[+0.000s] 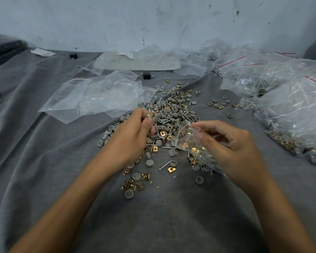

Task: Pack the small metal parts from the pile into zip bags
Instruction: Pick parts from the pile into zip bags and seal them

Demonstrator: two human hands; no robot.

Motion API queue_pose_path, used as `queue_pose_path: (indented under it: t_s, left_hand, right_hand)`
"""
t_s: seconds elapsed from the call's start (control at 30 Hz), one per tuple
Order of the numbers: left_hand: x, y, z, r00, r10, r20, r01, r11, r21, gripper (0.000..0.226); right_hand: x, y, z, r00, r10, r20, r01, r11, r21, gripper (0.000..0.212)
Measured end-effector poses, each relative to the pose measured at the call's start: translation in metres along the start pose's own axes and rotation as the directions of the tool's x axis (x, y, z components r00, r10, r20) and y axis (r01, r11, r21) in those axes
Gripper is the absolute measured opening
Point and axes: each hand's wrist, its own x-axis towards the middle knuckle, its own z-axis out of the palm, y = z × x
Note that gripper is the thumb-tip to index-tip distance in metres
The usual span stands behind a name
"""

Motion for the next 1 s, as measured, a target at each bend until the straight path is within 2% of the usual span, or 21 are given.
queue_pose_path:
  t_s: [0.07,0.3,0.57,0.67,0.83,1.0]
  left_hand:
    - [-0.002,0.003,-0.003,0.999,0.007,0.037,-0.004,0.998,-0.068,0.018]
    - [-0.010,0.025,0.005,0.991,0.082,0.106,-0.074,0.994,-0.079,0.017]
    - [-0.011,0.026,0.013,0.994,0.057,0.098,-0.058,0.998,0.008,0.015]
    - [-0.010,0.027,0.015,0.995,0.013,0.103,0.001,0.991,-0.130,0.013]
    - [-0.009,0.032,0.014,0.990,-0.026,0.138,0.083,0.900,-0.428,0.012]
    - [-0.009,0.035,0.010,0.989,-0.021,0.146,0.099,0.825,-0.556,0.012]
  right_hand:
    - [0.000,-0.001,0.001,1.000,0.000,0.004,0.000,1.000,0.004,0.025]
    - [0.000,-0.002,0.003,1.000,-0.005,0.007,0.005,1.000,-0.001,0.023]
    - [0.001,-0.001,0.003,1.000,-0.011,0.000,0.011,1.000,-0.007,0.022]
    - [0.001,0.000,0.003,1.000,-0.014,0.003,0.014,1.000,-0.009,0.022]
    - [0.001,0.001,0.002,1.000,-0.021,-0.002,0.021,1.000,-0.004,0.023]
    - [0.002,0.003,0.001,1.000,-0.027,-0.014,0.027,1.000,0.008,0.024]
